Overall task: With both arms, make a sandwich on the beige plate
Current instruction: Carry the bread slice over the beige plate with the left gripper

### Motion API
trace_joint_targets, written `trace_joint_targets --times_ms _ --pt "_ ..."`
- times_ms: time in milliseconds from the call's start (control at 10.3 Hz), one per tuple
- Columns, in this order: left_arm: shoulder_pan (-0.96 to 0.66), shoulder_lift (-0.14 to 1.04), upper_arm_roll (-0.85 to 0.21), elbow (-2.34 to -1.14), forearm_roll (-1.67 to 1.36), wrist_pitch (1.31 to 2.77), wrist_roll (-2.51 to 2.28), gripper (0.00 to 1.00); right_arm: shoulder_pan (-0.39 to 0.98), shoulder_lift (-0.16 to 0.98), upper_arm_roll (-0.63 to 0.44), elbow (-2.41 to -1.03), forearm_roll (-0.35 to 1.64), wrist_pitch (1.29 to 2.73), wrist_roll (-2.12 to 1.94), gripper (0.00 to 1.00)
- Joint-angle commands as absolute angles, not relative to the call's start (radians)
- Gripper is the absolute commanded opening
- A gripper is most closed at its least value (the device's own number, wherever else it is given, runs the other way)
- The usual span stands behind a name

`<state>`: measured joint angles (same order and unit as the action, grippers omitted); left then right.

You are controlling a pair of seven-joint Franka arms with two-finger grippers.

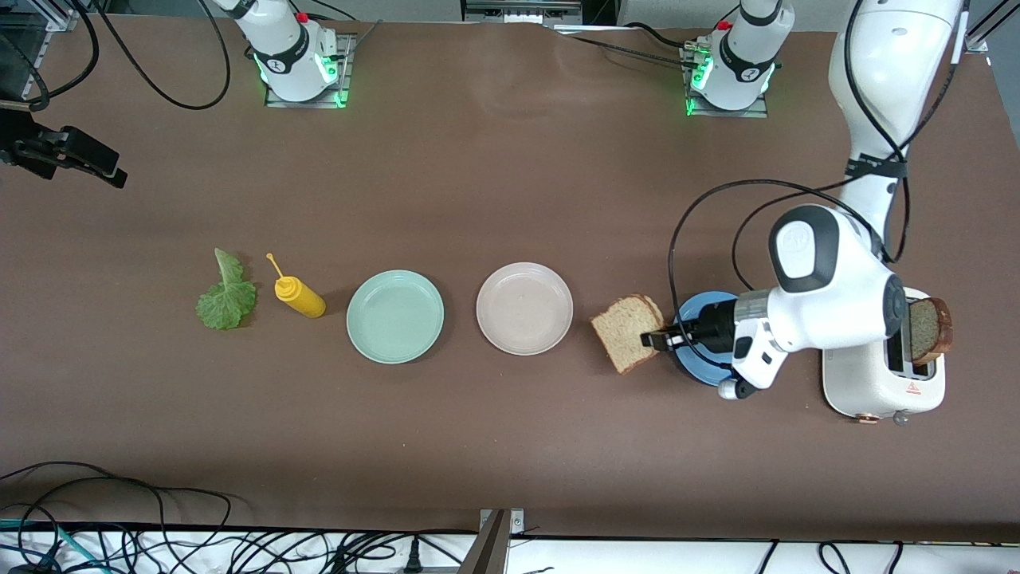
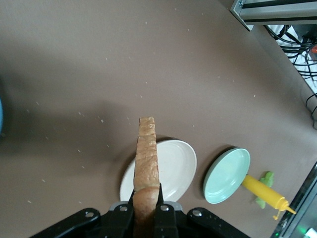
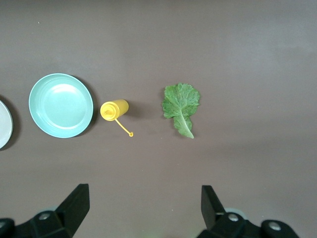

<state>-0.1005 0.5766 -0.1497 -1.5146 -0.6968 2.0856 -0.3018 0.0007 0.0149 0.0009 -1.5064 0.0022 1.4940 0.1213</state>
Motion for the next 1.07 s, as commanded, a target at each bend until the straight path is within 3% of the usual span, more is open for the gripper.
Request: trace_joint_targets --times_ms 0,971 --pt "-0.149 0.514 -0.143 -1.617 -0.819 2.146 -0.307 0.0 -0.002 0.011 0.005 -1.491 0.017 1.473 0.132 1.0" --pt "-0.34 0.658 -0.169 -1.615 -0.885 2.355 -0.288 0.0 -0.002 0.012 0.009 -1.491 0.015 1.474 0.133 1.0"
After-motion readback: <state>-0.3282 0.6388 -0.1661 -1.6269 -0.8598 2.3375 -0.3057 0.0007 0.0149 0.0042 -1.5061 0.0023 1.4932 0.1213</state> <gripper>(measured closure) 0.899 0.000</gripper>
